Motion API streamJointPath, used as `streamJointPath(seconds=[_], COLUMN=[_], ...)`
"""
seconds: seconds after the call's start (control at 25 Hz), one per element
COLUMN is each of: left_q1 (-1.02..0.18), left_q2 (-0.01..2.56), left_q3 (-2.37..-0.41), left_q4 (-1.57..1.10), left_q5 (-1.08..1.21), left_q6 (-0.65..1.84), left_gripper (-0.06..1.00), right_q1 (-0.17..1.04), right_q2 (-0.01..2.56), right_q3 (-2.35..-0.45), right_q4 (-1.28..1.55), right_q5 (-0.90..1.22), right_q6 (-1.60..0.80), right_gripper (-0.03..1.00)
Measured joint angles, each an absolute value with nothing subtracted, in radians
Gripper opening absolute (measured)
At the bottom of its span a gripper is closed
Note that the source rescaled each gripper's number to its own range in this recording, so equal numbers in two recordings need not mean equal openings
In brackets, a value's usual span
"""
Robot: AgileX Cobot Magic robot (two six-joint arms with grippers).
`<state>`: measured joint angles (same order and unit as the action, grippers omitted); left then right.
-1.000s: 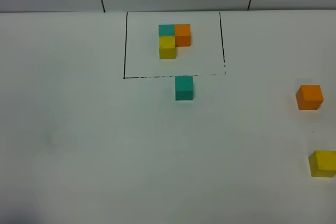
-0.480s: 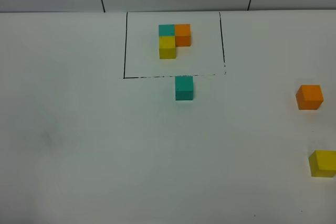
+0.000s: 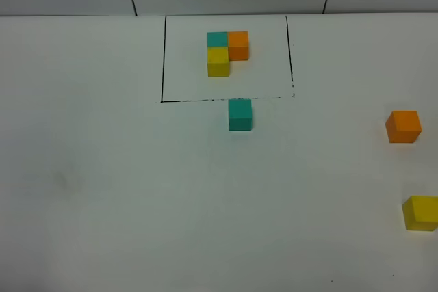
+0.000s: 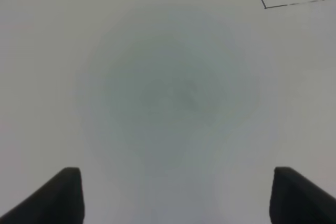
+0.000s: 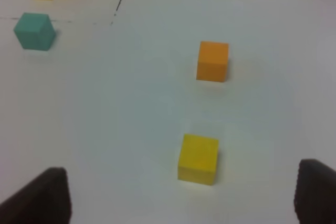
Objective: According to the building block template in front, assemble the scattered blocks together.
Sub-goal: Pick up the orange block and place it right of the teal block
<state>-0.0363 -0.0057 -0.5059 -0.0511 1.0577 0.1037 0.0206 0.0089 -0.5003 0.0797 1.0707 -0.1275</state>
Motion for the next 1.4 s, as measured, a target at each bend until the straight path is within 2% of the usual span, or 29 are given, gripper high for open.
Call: streamJointPath(seconds=[1.4], left_q1=[-0.036], left_q2=[-0.006], left_q3=[-0.506], left_q4=[-0.053], left_q5=[1.059], left_q6=[0.103], left_gripper=[0.62], right_q1=[0.021], right_q2=[0.009], right_q3=[-0.5], right_q4=[0.08], right_q5=[1.071], right_q6=[-0.127], right_gripper=[0.73])
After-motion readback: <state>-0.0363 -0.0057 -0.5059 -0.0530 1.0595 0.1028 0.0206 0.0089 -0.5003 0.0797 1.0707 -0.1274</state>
